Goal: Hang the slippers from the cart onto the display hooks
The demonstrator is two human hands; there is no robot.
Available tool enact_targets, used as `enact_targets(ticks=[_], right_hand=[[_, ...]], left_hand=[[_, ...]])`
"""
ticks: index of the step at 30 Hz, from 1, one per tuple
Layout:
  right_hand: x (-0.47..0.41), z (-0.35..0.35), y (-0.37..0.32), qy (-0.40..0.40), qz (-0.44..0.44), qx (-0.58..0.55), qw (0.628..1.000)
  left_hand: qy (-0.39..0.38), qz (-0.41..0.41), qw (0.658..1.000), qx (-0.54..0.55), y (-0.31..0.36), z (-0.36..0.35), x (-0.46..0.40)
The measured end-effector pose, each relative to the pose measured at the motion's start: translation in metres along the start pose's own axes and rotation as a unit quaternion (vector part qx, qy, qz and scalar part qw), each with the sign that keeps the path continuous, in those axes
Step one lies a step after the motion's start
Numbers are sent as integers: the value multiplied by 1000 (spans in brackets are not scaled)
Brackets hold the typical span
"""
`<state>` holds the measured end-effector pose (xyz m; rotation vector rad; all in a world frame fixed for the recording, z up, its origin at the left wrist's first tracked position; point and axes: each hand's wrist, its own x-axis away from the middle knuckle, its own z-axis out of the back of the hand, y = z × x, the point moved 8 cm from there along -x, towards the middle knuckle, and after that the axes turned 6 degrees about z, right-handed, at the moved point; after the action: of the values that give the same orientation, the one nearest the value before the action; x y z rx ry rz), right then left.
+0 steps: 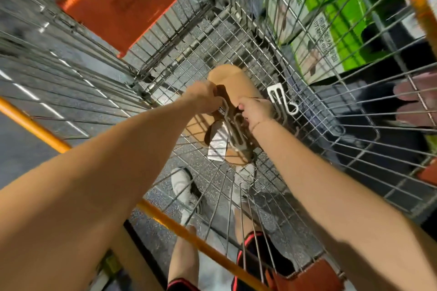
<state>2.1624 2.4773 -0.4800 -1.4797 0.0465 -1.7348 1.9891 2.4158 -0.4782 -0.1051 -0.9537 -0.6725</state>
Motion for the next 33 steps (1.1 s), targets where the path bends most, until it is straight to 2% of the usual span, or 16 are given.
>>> enact_targets(ticks=[5, 10, 13, 15, 18, 20, 23, 27, 29, 31, 33], right_hand=[[2, 3, 10, -9, 4, 49, 999], [10, 9, 12, -14, 17, 76, 997], [10, 9, 14, -17, 19, 81, 996], [14, 9, 12, -19, 11, 74, 997], [19, 7, 4, -16, 4, 49, 999], [22, 13, -5, -4, 2, 46, 999], [31, 26, -23, -18, -17, 9, 1000], [59, 58, -53, -38, -15, 39, 998], [81, 67, -83, -51, 37, 117, 991], [118, 78, -133, -37, 159, 260, 952], [166, 94, -192, 14, 297, 286, 911]], left_hand=[[-7, 65, 998, 18, -24, 2, -7], [59, 137, 988, 48, -46, 7, -9], [66, 138, 988, 34, -52, 10, -7], [88, 112, 990, 8, -40, 18, -2], [167, 54, 983, -52, -6, 43, 17], [203, 8, 978, -45, 17, 59, 30], [219, -70, 972, -43, 50, 80, 50], [236, -161, 954, -90, 91, 118, 89], [250, -180, 945, -105, 106, 141, 114], [287, -215, 922, -148, 124, 167, 146], [337, -265, 883, -191, 148, 199, 188]])
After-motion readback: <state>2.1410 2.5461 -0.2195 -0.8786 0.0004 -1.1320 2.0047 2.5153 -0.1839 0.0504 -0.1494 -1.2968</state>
